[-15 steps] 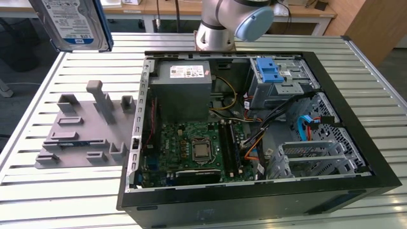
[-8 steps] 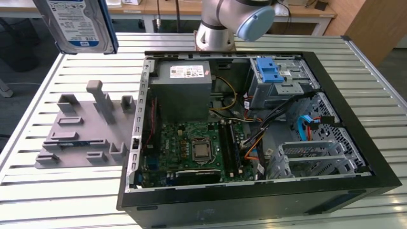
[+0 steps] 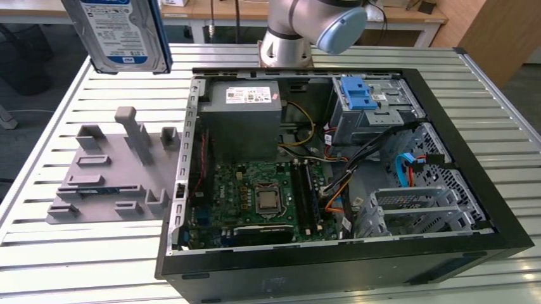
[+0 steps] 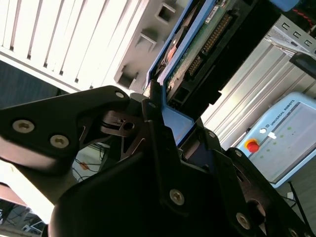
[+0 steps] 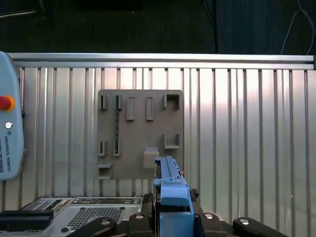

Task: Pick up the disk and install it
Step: 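Pick up the disk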

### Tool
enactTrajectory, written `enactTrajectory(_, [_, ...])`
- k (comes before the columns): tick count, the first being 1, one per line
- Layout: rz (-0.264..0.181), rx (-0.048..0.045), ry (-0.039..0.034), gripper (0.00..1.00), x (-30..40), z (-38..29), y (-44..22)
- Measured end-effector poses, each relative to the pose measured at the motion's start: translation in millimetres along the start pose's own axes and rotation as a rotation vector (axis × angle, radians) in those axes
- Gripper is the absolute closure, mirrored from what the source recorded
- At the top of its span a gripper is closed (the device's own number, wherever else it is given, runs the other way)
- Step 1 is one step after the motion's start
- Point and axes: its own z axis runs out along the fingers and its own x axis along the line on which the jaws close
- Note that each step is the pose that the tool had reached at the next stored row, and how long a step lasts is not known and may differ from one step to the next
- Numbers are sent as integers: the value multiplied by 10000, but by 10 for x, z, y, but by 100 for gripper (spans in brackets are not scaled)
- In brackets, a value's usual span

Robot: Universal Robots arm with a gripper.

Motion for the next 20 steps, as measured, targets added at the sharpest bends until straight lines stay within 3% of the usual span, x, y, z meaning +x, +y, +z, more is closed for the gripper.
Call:
enactTrajectory(11, [1, -1, 0, 64, 67, -10, -332])
enactTrajectory(20, [1, -3, 1, 64, 114, -19, -646])
